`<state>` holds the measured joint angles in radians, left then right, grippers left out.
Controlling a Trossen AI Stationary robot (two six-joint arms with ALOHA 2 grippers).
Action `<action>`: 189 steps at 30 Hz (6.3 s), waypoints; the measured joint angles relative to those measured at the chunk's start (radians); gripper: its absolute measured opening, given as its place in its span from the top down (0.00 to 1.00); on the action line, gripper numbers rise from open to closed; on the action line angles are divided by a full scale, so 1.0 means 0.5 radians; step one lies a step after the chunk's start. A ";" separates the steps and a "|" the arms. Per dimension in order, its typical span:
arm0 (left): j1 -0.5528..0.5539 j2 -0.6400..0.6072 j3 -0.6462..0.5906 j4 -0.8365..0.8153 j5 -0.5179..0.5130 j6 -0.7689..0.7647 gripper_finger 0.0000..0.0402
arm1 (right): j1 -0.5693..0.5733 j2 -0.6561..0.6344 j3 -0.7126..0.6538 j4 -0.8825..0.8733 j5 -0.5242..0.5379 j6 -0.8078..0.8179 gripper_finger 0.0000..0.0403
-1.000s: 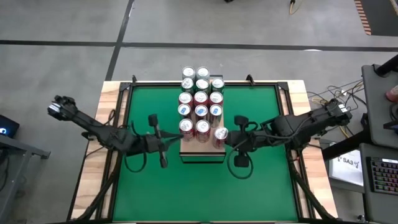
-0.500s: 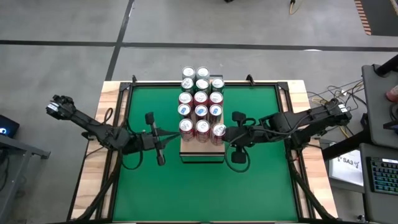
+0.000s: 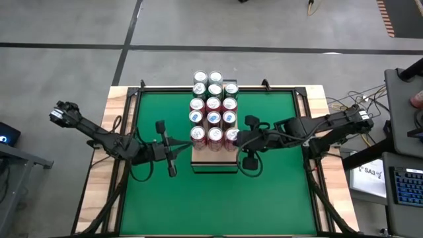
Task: Place canned beverage on shelf
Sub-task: Put the red can on the shelf, then return to Home Position
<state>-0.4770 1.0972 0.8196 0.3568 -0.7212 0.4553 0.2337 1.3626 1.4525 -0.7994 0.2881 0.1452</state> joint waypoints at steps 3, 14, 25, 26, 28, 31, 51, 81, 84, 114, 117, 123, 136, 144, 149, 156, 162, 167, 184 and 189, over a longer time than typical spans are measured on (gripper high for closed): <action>0.000 0.002 0.000 -0.001 0.000 0.000 1.00 | -0.002 0.000 0.000 0.015 0.000 -0.011 0.98; 0.000 0.002 0.000 -0.011 -0.005 0.001 1.00 | -0.006 0.000 0.000 0.057 0.000 -0.035 0.98; 0.017 -0.073 0.000 -0.143 -0.113 0.077 1.00 | -0.002 -0.047 0.000 0.160 0.001 -0.201 0.98; 0.027 -0.088 0.000 -0.164 -0.112 0.086 1.00 | -0.010 -0.051 0.000 0.189 0.000 -0.241 0.98; 0.055 -0.127 0.000 -0.202 -0.111 0.102 1.00 | -0.032 -0.060 0.000 0.249 0.000 -0.316 0.98; 0.111 -0.204 0.000 -0.296 -0.111 0.118 1.00 | -0.085 -0.079 0.000 0.323 -0.001 -0.424 0.98; 0.647 -0.870 -0.031 -0.982 0.524 0.058 1.00 | -0.833 -0.129 0.000 0.652 -0.533 -0.694 0.98; 0.659 -2.100 -0.703 -1.076 0.694 -0.228 1.00 | -0.878 -0.134 -0.008 0.953 -0.678 -0.400 0.98; 0.659 -2.177 -0.708 -1.093 0.694 -0.294 1.00 | -0.878 -0.132 -0.008 0.977 -0.815 -0.445 0.98; 0.659 -2.194 -1.085 -0.797 0.693 -0.429 1.00 | -0.901 -1.180 -1.325 1.710 -0.854 -0.366 0.98; 0.658 -2.194 -1.159 -0.685 0.693 -0.443 1.00 | -0.901 -1.347 -1.473 1.744 -0.854 -0.359 0.98; 0.658 -2.194 -1.195 -0.674 0.692 -0.463 1.00 | -0.901 -1.688 -1.739 1.781 -0.854 -0.342 0.98; 0.658 -2.187 -1.325 -0.608 0.694 -0.567 1.00 | -0.901 -2.427 -2.383 1.846 -0.854 -0.288 0.98; 0.658 -2.190 -1.444 -0.559 0.816 -0.679 1.00 | -0.900 -2.725 -2.734 1.853 -0.917 -0.417 0.98; 0.659 -2.193 -1.602 -0.318 0.966 -0.770 1.00 | -0.900 -2.699 -2.880 1.998 -0.968 -0.431 0.98; 0.658 -2.181 -1.617 -0.322 0.974 -0.811 1.00 | -0.900 -2.689 -2.880 1.943 -0.993 -0.487 0.98; 0.658 -2.177 -1.615 -0.350 0.949 -0.785 1.00 | -0.900 -2.667 -2.880 1.773 -0.979 -0.457 0.98; 0.659 -2.177 -1.615 -0.366 0.837 -0.803 1.00 | -0.900 -2.668 -2.881 1.765 -0.779 -0.384 0.98; 0.659 -2.176 -1.615 -0.387 0.782 -0.870 1.00 | -0.901 -2.668 -2.882 1.694 -0.296 -0.484 0.98; 0.659 -2.176 -1.614 -0.387 0.782 -0.870 1.00 | -0.900 -2.668 -2.882 1.694 -0.296 -0.484 0.98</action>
<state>-0.1475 0.0093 0.0124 0.1635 -0.3302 0.0204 -0.2165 0.0288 0.0113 0.0475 0.1402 -0.0971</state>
